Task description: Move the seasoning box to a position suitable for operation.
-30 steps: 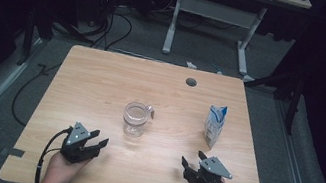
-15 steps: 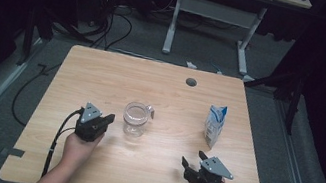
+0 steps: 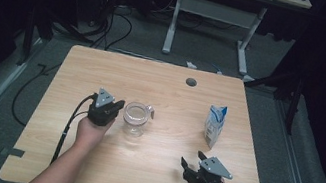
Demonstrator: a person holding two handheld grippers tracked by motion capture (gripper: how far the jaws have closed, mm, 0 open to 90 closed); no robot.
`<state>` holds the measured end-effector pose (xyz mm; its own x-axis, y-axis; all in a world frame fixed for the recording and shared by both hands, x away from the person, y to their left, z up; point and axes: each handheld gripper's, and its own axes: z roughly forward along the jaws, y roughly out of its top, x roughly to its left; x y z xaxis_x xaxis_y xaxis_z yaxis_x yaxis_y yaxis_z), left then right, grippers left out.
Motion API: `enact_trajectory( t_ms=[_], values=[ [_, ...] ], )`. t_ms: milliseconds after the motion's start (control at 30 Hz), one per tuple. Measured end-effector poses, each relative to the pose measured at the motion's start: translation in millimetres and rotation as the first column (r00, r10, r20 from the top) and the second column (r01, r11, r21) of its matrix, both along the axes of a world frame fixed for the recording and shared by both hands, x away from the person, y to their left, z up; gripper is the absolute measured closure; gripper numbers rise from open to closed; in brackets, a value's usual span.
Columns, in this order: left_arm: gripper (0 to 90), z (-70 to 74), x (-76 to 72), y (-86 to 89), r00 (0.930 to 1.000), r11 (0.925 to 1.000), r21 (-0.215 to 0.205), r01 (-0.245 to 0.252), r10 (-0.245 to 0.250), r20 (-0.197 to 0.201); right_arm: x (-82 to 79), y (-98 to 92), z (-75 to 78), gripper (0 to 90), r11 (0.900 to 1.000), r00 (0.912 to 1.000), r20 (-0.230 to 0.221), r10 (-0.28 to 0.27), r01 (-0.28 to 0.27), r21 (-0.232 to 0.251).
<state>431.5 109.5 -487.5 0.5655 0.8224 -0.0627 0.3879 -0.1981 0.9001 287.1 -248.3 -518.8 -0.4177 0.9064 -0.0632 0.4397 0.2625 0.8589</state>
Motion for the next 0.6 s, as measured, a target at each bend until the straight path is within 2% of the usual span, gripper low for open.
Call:
enact_trajectory(
  t_ms=[167,267,600],
  values=[
    [90.0,1.0,0.7,-5.2,0.9998,0.9998,0.002,0.018,-0.018,0.006,0.0,1.0,-0.6,33.5,1.000,1.0000,0.000,0.000,0.000,-0.001],
    [90.0,1.2,-1.4,-5.9,0.9998,0.9999,0.008,0.012,-0.013,0.013,0.0,1.1,-0.8,33.6,1.000,1.0000,-0.002,0.001,-0.001,-0.004],
    [90.0,0.4,-18.6,-6.4,0.9989,0.9994,0.004,0.035,-0.035,0.030,-0.5,2.2,-0.6,33.6,1.000,1.0000,0.000,0.004,-0.004,-0.009]
  ],
)
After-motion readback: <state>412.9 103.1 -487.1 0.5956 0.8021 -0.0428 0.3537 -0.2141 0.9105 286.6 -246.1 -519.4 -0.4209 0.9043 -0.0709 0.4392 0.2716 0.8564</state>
